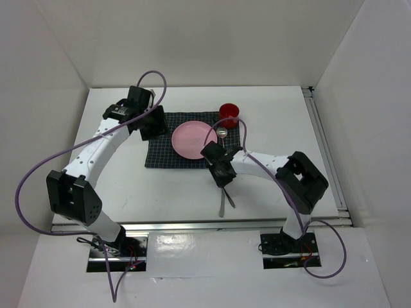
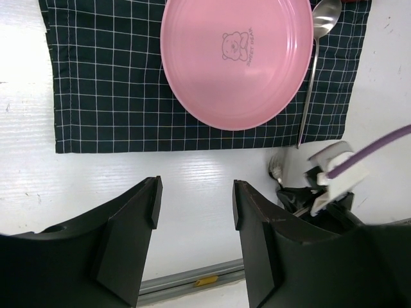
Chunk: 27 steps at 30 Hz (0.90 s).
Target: Set the dinner table for one person
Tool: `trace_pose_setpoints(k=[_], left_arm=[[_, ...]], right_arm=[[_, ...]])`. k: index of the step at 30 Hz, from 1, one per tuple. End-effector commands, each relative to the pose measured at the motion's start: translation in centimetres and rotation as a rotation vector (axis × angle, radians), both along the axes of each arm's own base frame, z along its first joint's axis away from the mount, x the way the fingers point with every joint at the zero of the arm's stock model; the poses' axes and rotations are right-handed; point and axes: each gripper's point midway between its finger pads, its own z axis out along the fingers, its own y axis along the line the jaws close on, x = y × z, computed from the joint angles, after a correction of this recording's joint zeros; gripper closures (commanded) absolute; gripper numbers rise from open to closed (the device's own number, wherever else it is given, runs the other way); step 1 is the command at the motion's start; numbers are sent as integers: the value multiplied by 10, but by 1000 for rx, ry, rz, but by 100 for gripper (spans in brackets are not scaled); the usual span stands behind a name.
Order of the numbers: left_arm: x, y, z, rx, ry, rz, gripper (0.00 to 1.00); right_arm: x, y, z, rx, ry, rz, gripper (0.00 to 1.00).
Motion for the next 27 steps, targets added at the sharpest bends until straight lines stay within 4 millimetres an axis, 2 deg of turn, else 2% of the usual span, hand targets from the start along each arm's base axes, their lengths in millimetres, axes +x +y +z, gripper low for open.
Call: trace_pose_setpoints(k=[1, 2, 5, 6, 8, 10, 13, 17, 19, 22, 23, 24, 25, 26, 27], left_arm=[[5, -1, 19, -5, -66, -12, 36], [4, -5, 16, -3, -57, -23, 36], [4, -5, 16, -3, -57, -23, 36], [5, -6, 13, -1, -48, -23, 36], [5, -6, 13, -1, -48, -23, 36], [5, -6, 13, -1, -48, -23, 36], [4, -7, 13, -8, -46, -28, 36], [7, -8, 11, -8, -46, -28, 36], [7, -8, 11, -8, -46, -28, 36], [5, -4, 6, 5, -29, -7, 36], [5, -4, 12, 5, -32, -7, 36], [4, -1, 19, 7, -41, 12, 36], [7, 7, 23, 15, -40, 66, 36], [10, 15, 39, 10, -69, 106, 36], [5, 20, 45, 21, -61, 136, 36]], right_arm=[[10, -3, 23, -25, -70, -19, 94], [4, -10, 21, -49, -48, -18, 97], [7, -13, 28, -67, -66, -17, 100], [9, -12, 38, -48, -84, -18, 100], [10, -16, 41, -67, -97, -25, 100], [11, -19, 52, -55, -108, -35, 100], [18, -17, 65, -24, -137, -48, 100], [21, -19, 71, -18, -143, -59, 100], [24, -14, 77, 3, -152, -58, 100], [27, 2, 85, 65, -135, -61, 100], [36, 17, 101, 121, -155, -69, 100], [37, 32, 110, 181, -135, -72, 100], [42, 49, 113, 237, -115, -108, 100], [53, 68, 134, 313, -127, -130, 100], [54, 89, 143, 395, -90, -127, 100]])
